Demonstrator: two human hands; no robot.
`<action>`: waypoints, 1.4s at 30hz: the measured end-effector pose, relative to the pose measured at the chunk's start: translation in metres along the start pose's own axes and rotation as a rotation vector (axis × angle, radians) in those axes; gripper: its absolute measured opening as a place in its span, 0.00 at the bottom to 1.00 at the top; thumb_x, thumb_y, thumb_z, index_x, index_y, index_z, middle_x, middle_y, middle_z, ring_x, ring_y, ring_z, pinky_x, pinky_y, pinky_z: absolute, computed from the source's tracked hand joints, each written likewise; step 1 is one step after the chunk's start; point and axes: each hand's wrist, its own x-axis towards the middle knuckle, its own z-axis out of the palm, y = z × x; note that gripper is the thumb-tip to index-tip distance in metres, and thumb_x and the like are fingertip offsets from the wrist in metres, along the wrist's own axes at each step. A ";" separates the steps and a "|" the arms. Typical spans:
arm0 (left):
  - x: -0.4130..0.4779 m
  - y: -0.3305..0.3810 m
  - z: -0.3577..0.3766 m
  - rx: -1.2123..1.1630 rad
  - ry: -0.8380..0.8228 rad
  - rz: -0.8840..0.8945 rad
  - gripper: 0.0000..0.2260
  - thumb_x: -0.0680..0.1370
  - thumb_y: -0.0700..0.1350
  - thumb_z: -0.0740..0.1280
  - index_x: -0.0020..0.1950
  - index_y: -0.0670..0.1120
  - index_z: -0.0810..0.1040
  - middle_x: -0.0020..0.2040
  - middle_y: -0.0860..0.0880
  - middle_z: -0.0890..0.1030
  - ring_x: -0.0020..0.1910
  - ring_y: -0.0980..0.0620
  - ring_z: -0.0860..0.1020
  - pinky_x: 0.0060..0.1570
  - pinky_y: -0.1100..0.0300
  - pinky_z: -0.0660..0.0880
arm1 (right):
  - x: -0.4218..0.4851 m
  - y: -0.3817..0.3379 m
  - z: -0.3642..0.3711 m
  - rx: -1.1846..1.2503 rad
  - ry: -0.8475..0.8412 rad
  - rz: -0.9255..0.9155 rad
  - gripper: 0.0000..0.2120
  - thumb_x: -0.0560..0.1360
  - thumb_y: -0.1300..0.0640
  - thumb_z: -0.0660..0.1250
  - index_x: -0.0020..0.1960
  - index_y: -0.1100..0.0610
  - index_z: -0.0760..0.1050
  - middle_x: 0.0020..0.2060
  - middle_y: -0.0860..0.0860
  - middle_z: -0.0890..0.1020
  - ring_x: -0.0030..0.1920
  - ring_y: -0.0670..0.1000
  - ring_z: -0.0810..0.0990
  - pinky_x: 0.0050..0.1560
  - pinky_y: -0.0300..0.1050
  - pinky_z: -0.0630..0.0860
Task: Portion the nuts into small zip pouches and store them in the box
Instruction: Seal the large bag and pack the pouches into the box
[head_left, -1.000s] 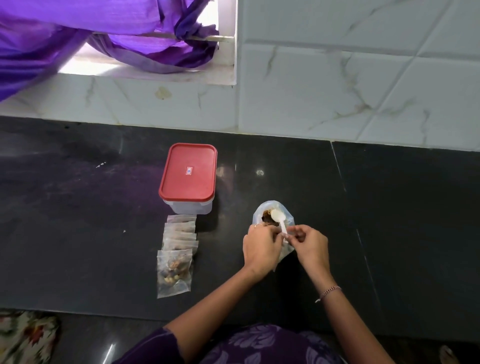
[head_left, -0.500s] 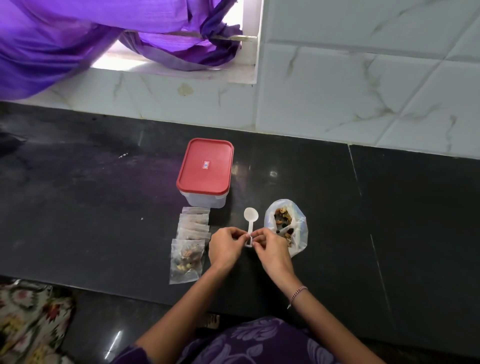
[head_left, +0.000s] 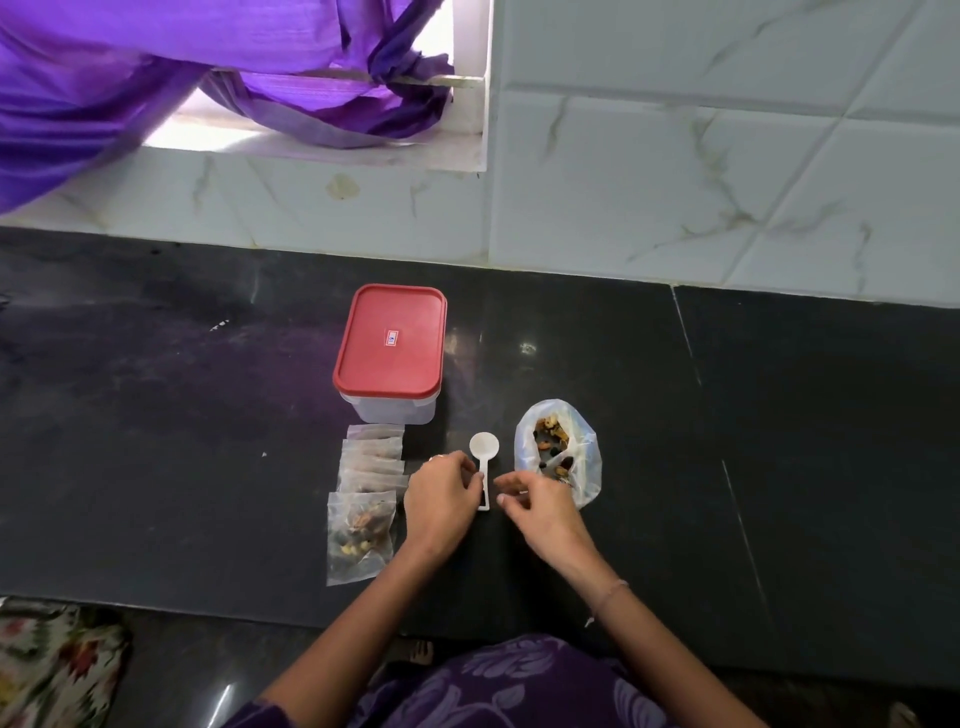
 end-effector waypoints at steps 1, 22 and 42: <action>0.001 0.004 -0.002 0.009 0.028 0.034 0.06 0.76 0.50 0.67 0.45 0.49 0.80 0.44 0.51 0.82 0.45 0.50 0.80 0.43 0.55 0.74 | -0.001 0.002 -0.010 0.050 0.061 -0.012 0.09 0.77 0.59 0.66 0.56 0.54 0.80 0.46 0.47 0.83 0.47 0.44 0.81 0.52 0.37 0.78; 0.038 0.054 0.013 -0.851 -0.412 -0.411 0.15 0.77 0.43 0.70 0.61 0.43 0.73 0.49 0.42 0.81 0.37 0.52 0.80 0.30 0.63 0.76 | 0.041 0.040 -0.075 0.793 0.087 0.471 0.09 0.73 0.57 0.71 0.51 0.57 0.77 0.47 0.54 0.82 0.49 0.52 0.81 0.48 0.53 0.80; 0.037 0.058 0.012 -0.403 -0.312 -0.076 0.11 0.74 0.49 0.68 0.54 0.47 0.79 0.48 0.51 0.81 0.48 0.53 0.80 0.46 0.54 0.81 | 0.045 0.035 -0.057 -0.023 0.247 0.195 0.06 0.73 0.59 0.68 0.49 0.56 0.79 0.42 0.51 0.82 0.44 0.49 0.80 0.45 0.47 0.80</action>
